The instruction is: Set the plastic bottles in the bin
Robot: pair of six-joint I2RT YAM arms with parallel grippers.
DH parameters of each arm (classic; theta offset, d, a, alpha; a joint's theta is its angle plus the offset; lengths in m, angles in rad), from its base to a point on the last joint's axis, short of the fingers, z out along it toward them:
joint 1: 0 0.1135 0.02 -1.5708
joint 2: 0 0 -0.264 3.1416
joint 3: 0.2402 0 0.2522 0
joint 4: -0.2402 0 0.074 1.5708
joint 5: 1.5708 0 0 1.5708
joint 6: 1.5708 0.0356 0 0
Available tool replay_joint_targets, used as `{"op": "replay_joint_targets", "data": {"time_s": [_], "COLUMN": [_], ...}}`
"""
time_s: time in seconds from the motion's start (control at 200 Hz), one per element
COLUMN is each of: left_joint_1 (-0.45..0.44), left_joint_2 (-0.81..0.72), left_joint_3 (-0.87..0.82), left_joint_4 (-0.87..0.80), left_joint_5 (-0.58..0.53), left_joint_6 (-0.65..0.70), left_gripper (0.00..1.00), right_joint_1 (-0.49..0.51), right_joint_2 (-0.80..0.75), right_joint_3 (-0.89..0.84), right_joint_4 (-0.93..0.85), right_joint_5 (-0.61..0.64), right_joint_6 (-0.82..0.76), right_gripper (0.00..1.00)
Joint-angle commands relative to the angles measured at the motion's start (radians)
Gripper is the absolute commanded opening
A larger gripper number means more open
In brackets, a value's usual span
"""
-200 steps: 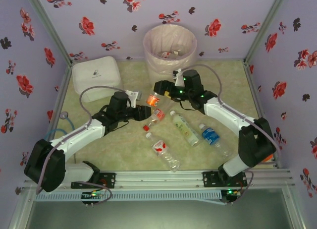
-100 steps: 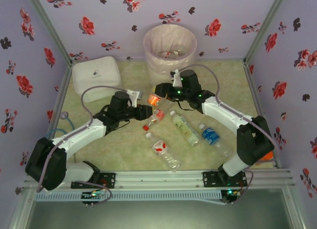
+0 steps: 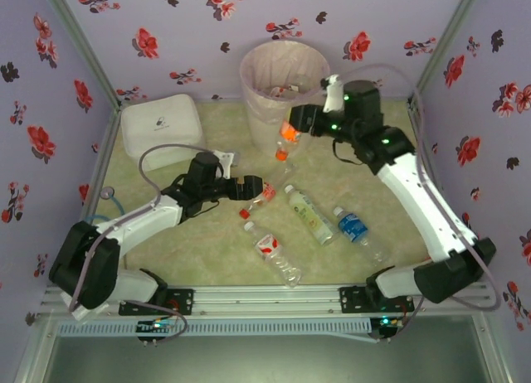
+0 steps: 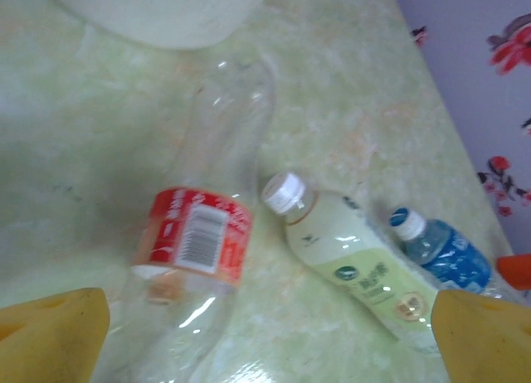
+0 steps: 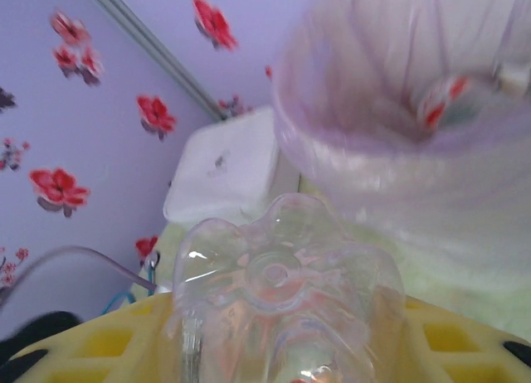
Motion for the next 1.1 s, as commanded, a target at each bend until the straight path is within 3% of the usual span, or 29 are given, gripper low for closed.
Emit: {"op": "replay_joint_targets", "data": {"time_s": [0.0, 0.09, 0.285, 0.47, 0.695, 1.095], "left_joint_1": [0.006, -0.001, -0.051, -0.102, -0.155, -0.183], "left_joint_2": [0.049, 0.063, 0.028, 0.010, 0.004, 0.055], "left_joint_3": [0.041, 0.062, 0.060, 0.055, 0.083, 0.133], "left_joint_4": [-0.064, -0.109, -0.189, -0.275, -0.360, -0.380], "left_joint_5": [-0.035, -0.043, -0.130, -0.206, -0.277, -0.284], "left_joint_6": [0.005, 0.019, 0.047, 0.038, 0.044, 0.064], "left_gripper": [1.00, 1.00, 0.93, 0.86, 0.80, 0.73], "right_joint_1": [-0.026, -0.053, -0.112, -0.126, -0.121, -0.081], "right_joint_2": [-0.010, 0.025, 0.186, 0.448, 0.742, 0.966], "right_joint_3": [0.110, 0.195, 0.357, 0.591, 0.867, 0.945], "right_joint_4": [-0.090, -0.056, 0.075, 0.074, 0.005, -0.101], "right_joint_5": [0.097, 0.134, 0.181, 0.224, 0.181, 0.149], "right_joint_6": [-0.120, -0.142, -0.147, -0.135, -0.062, -0.050], "right_gripper": [0.19, 0.00, 0.00, 0.00, 0.00, 0.00]}}
